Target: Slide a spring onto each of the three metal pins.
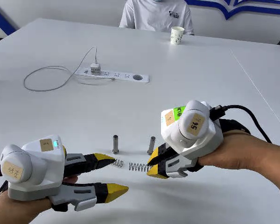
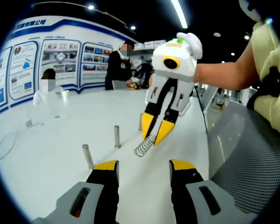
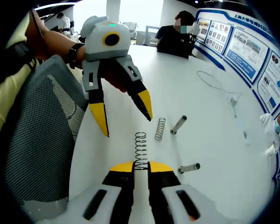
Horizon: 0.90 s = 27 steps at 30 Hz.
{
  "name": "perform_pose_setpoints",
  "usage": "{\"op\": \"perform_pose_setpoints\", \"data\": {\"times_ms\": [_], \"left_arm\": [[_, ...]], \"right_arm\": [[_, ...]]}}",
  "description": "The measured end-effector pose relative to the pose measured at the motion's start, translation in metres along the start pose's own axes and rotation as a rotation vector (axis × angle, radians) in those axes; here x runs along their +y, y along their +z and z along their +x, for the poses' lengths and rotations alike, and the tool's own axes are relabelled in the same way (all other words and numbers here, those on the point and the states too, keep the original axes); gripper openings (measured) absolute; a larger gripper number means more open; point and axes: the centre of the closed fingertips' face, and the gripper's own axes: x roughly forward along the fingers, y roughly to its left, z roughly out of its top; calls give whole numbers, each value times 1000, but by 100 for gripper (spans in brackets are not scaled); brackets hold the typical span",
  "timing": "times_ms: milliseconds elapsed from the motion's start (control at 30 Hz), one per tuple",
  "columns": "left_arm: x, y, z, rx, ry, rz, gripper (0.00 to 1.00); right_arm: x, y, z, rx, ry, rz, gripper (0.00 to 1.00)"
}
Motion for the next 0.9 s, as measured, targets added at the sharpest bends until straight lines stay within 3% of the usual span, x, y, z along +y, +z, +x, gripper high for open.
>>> {"op": "perform_pose_setpoints", "data": {"times_ms": [467,900], "left_arm": [[-5,3,3,-2,-23,29,39],[-13,6,5,-17,-51,57,21]], "right_arm": [[12,16,0,-18,40,-84,12],[20,19,-1,-25,62,-134,12]]}}
